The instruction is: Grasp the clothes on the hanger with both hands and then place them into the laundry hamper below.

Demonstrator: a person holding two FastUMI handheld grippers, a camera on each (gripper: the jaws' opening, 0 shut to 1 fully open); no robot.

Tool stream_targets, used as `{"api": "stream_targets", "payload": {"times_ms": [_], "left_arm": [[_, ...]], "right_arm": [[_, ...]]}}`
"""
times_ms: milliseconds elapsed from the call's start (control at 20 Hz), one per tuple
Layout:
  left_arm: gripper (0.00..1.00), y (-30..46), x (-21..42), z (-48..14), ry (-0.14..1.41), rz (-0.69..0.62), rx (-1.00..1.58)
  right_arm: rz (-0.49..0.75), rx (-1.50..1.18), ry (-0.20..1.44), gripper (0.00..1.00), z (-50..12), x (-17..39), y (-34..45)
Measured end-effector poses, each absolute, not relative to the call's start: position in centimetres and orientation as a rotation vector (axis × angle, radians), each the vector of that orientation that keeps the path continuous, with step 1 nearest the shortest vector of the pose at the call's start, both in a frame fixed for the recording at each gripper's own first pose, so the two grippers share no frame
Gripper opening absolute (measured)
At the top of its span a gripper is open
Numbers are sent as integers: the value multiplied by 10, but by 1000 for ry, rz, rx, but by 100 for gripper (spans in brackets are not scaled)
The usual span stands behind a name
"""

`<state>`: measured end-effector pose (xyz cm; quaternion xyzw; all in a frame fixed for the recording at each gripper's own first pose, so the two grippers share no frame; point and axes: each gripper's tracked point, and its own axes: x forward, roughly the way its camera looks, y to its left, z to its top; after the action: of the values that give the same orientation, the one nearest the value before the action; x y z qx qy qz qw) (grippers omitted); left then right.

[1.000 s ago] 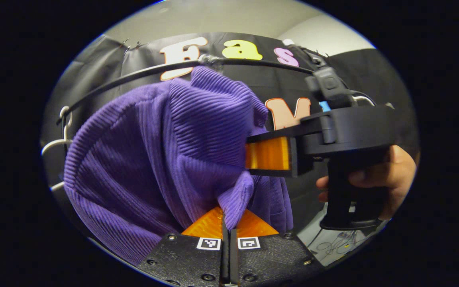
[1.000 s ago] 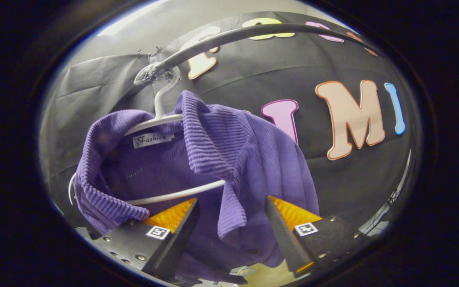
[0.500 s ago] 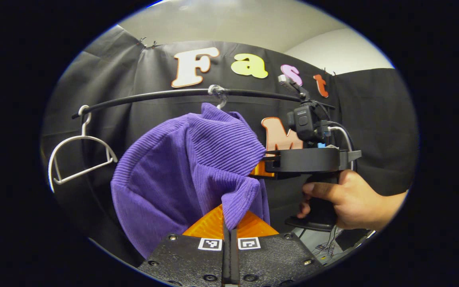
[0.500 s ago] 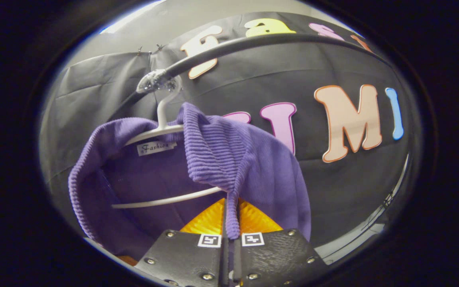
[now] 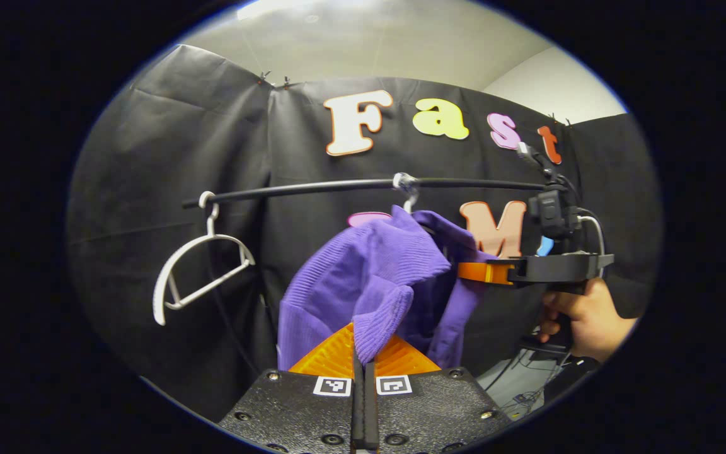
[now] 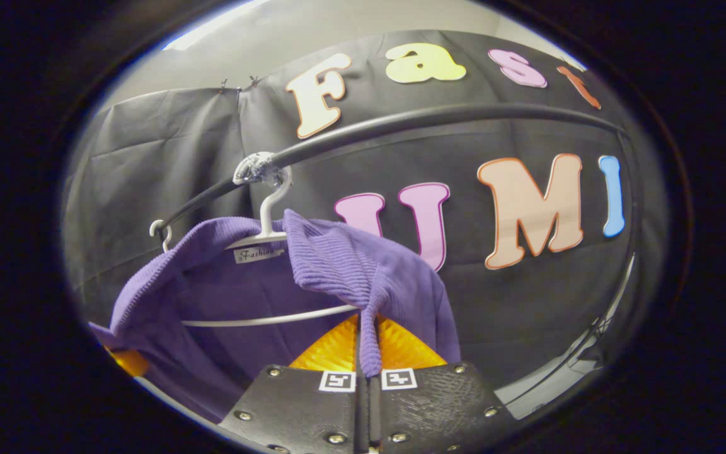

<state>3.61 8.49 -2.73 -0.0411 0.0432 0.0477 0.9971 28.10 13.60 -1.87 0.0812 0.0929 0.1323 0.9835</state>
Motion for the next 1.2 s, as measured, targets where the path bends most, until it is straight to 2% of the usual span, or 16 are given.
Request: {"api": "stream_targets", "payload": {"times_ms": [150,400,650,1200], "left_arm": [[0,128,35,-10,57,183,-65],[0,174,43,14,-1,253,-46],[0,215,57,34,-52,325,9],[0,231,158,50,-80,254,46]], "right_arm": [[251,125,168,1,-8,279,133],[216,97,144,1,0,284,124],[177,63,113,0,8,311,110],[3,-5,-34,1,17,382,94]]}}
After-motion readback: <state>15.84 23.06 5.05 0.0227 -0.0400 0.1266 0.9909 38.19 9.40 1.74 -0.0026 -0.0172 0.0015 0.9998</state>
